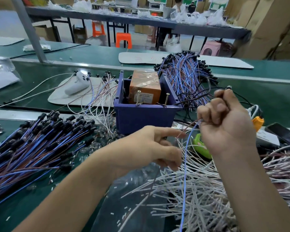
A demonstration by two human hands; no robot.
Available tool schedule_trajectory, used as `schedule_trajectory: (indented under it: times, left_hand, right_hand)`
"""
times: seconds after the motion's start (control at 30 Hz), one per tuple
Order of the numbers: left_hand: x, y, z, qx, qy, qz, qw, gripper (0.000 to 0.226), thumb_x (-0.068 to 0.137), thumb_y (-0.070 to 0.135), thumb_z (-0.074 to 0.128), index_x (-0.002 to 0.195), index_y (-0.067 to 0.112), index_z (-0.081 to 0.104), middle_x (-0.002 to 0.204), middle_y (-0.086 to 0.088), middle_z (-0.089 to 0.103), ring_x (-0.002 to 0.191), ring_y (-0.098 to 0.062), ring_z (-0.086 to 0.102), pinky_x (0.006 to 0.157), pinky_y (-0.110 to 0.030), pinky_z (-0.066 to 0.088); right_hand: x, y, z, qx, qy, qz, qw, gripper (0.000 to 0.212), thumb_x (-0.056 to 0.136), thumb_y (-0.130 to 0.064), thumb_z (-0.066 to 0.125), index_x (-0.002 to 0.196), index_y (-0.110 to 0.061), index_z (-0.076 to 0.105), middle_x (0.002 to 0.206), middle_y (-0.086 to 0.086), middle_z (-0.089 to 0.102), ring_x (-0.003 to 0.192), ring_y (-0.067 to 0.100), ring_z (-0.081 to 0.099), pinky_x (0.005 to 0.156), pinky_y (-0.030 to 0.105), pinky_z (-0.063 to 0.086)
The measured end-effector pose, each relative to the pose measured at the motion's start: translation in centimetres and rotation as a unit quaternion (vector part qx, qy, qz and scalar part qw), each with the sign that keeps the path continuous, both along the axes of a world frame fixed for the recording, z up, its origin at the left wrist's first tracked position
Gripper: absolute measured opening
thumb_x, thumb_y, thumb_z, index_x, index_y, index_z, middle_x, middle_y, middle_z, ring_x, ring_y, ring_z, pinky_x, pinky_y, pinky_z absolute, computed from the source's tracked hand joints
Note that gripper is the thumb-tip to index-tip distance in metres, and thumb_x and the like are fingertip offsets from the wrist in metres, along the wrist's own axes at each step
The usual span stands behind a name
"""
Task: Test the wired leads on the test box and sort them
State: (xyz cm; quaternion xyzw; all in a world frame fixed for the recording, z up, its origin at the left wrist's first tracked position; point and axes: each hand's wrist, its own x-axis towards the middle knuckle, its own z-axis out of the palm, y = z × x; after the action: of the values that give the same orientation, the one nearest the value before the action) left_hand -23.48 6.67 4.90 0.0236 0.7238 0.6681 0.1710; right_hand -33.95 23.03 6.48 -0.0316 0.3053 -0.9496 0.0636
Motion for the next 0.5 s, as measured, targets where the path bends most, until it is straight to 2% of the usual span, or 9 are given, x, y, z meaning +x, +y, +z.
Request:
schedule_trajectory:
  times: [0.1, 0.17, 0.2, 0.3, 0.4, 0.5]
  left_hand:
    - [0.2, -0.2, -0.1, -0.037, -0.017, -0.025, 0.999, 0.056, 0.089, 0.029, 0.072, 0.142, 0.023, 0.056, 0.088, -0.005, 0.075, 0.078, -0.019, 0.071, 0.078, -0.035, 0.054]
    - [0.2, 0.6, -0.3, -0.028, -0.03, 0.002, 0.999, 0.06, 0.08, 0.045, 0.068, 0.136, 0.023, 0.062, 0.097, -0.001, 0.076, 0.084, -0.015, 0.071, 0.079, -0.032, 0.058]
    - [0.2, 1.1, -0.4, -0.006, -0.038, 0.009, 0.999, 0.056, 0.079, 0.046, 0.066, 0.13, 0.024, 0.064, 0.102, 0.0, 0.076, 0.087, -0.013, 0.072, 0.081, -0.03, 0.059]
    - [0.4, 2.6, -0.8, 0.071, -0.065, -0.032, 0.995, 0.036, 0.093, 0.027, 0.069, 0.127, 0.025, 0.057, 0.103, -0.008, 0.077, 0.089, -0.02, 0.073, 0.084, -0.032, 0.06]
    - [0.6, 2.3, -1.3, 0.007, -0.053, -0.08, 0.995, 0.04, 0.1, 0.007, 0.063, 0.137, 0.019, 0.053, 0.076, -0.002, 0.071, 0.072, -0.019, 0.068, 0.073, -0.027, 0.056]
    - [0.6, 0.8, -0.8, -0.068, -0.077, -0.062, 0.993, 0.026, 0.107, 0.01, 0.051, 0.13, 0.018, 0.06, 0.064, 0.002, 0.054, 0.059, -0.015, 0.054, 0.062, -0.029, 0.048]
  right_hand:
    - [-0.4, 0.9, 0.5, -0.021, 0.007, -0.027, 0.999, 0.027, 0.105, -0.022, 0.05, 0.081, -0.011, 0.055, 0.048, -0.005, 0.034, 0.041, 0.01, 0.016, 0.043, 0.023, 0.026]
    - [-0.3, 0.9, 0.7, -0.027, 0.017, -0.034, 0.999, 0.028, 0.105, -0.023, 0.049, 0.081, -0.011, 0.056, 0.049, -0.004, 0.035, 0.041, 0.011, 0.017, 0.044, 0.023, 0.026]
    - [-0.2, 0.8, 0.8, -0.028, 0.022, -0.035, 0.999, 0.028, 0.105, -0.023, 0.049, 0.081, -0.011, 0.057, 0.048, -0.004, 0.037, 0.041, 0.011, 0.018, 0.044, 0.023, 0.027]
    - [0.0, 0.5, 0.7, -0.036, 0.026, -0.032, 0.998, 0.028, 0.106, -0.023, 0.048, 0.082, -0.011, 0.057, 0.048, -0.003, 0.04, 0.04, 0.011, 0.021, 0.044, 0.023, 0.028]
    - [-0.2, 0.6, 0.6, -0.052, 0.017, -0.033, 0.998, 0.03, 0.107, -0.023, 0.047, 0.081, -0.011, 0.057, 0.049, -0.002, 0.041, 0.041, 0.011, 0.021, 0.045, 0.023, 0.026]
    - [-0.5, 1.2, 0.4, 0.017, 0.004, -0.047, 0.999, 0.029, 0.106, -0.023, 0.048, 0.081, -0.012, 0.058, 0.05, -0.002, 0.041, 0.041, 0.011, 0.022, 0.045, 0.023, 0.027]
